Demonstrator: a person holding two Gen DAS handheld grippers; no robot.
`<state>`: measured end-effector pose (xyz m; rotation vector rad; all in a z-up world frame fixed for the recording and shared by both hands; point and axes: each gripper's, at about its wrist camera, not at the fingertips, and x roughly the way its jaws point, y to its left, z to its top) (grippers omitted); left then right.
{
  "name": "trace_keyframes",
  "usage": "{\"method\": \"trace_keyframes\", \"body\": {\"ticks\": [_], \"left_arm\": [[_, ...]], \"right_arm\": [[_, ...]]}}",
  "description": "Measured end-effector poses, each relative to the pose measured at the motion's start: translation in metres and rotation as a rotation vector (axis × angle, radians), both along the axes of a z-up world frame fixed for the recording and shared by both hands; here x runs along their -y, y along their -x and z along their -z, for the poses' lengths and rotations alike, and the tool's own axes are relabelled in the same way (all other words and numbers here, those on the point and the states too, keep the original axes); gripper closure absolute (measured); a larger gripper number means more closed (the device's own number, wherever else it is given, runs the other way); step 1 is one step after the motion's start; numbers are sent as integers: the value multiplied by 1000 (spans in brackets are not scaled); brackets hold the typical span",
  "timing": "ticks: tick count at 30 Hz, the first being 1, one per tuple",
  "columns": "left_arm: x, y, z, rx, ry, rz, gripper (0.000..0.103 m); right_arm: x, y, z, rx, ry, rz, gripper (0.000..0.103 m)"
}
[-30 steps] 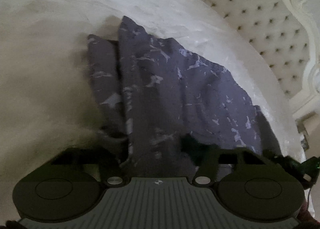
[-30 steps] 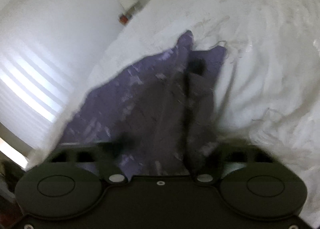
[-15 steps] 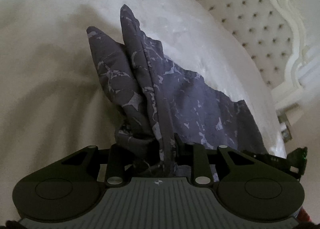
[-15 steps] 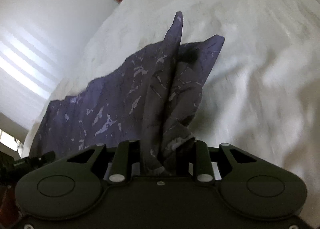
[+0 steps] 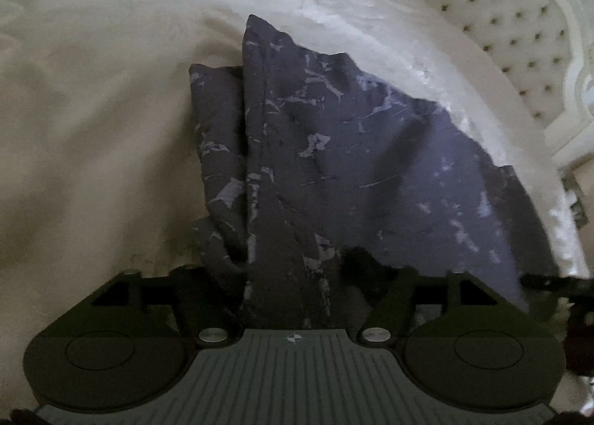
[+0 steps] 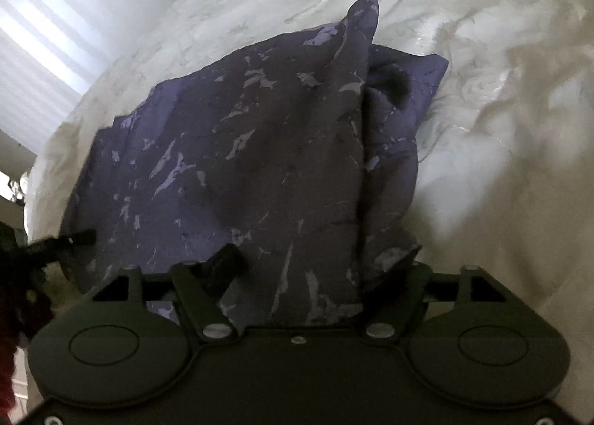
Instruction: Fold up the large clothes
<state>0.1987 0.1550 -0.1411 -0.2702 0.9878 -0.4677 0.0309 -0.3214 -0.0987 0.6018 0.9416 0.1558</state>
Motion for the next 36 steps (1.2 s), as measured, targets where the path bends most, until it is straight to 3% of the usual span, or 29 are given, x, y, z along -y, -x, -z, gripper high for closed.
{"method": "trace_keyframes", "body": {"ticks": [7, 9, 12, 26, 30, 36], "left_arm": [[23, 1, 7, 62, -29, 13, 12], [27, 10, 9, 79, -48, 38, 0], [36, 12, 12, 107, -81, 38, 0], [24, 16, 18, 136, 22, -56, 2], [24, 26, 3, 162, -44, -116, 20], [29, 58, -42, 237, -79, -207, 23]], "right_arm": [[2, -15, 5, 28, -7, 55, 3], [3, -23, 10, 33, -34, 68, 0], [3, -29, 14, 24, -62, 96, 0], [30, -3, 30, 140, -226, 156, 0], [28, 0, 29, 150, -203, 153, 0], [16, -3, 27, 158, -146, 147, 0]]}}
